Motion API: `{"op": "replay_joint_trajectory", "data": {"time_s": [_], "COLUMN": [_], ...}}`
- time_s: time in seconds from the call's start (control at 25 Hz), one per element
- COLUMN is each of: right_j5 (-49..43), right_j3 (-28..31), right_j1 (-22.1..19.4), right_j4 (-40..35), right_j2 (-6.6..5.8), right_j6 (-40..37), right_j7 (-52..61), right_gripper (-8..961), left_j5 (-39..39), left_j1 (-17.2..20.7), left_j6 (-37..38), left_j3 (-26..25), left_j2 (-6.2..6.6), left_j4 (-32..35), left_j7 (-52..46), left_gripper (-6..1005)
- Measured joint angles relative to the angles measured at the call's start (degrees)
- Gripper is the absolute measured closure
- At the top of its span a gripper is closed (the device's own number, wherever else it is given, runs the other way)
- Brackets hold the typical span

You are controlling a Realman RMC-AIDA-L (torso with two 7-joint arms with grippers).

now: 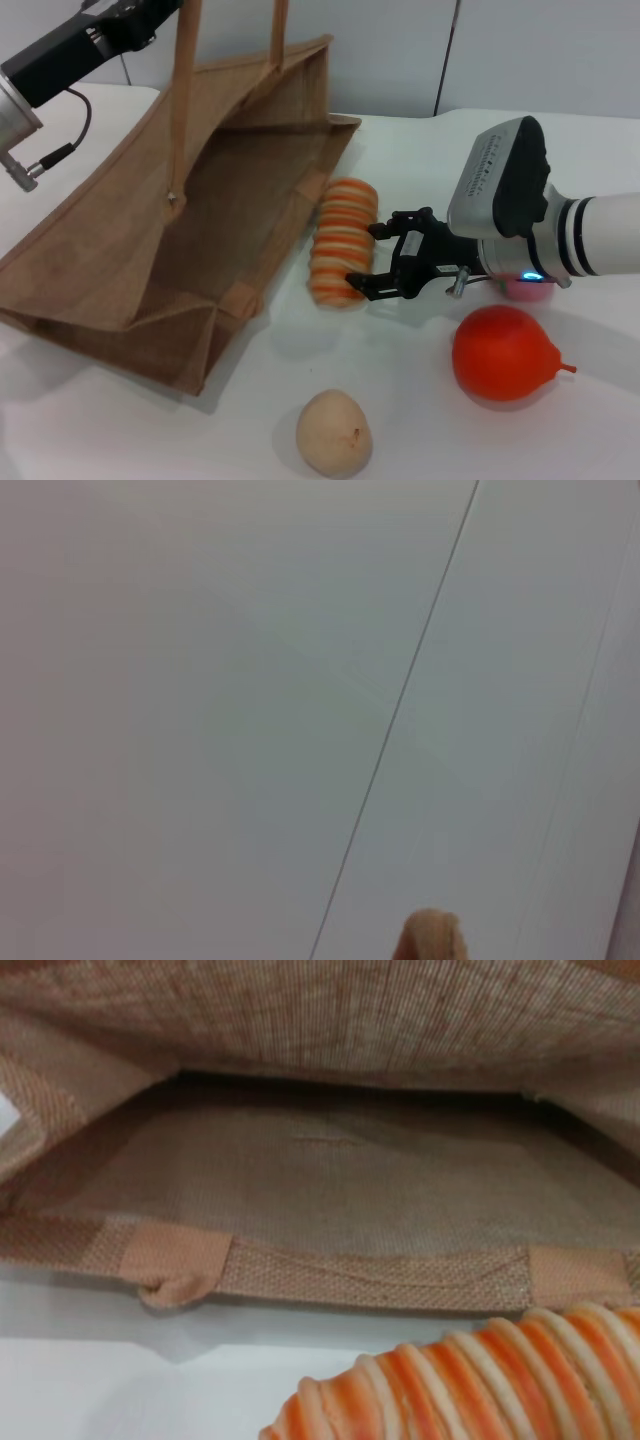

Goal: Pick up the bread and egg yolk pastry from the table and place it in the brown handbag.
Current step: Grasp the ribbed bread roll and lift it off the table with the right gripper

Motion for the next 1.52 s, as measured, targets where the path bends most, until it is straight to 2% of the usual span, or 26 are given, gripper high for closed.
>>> {"op": "replay_joint_trajectory", "data": {"time_s": [0.56, 0.64, 0.88, 1.52], "right_j5": [-0.3, -0.3, -0.4, -0.5], "right_j3": [0.2, 0.3, 0.4, 0.4], "right_j1": [2.1, 2.1, 2.1, 2.2], "right_j4": [2.6, 2.8, 2.8, 2.8], "right_j2": [0.23, 0.23, 0.23, 0.07], "right_j6": [4.5, 4.7, 4.6, 3.3], "right_j7": [-0.4, -0.4, -0.4, -1.5], "right_gripper": [165, 223, 307, 400], "left_j5": [-0.1, -0.1, -0.1, -0.2], "left_j1": [-1.1, -1.1, -1.0, -0.7], "left_j6": [0.0, 0.0, 0.0, 0.1], "left_j3": [0.0, 0.0, 0.0, 0.0], "left_j2": [0.09, 0.08, 0.06, 0.14], "left_j4": [-1.4, -1.4, -1.4, -1.4], "left_j7": [0.9, 1.0, 1.0, 1.0], "left_gripper": [898, 898, 898, 898]}}
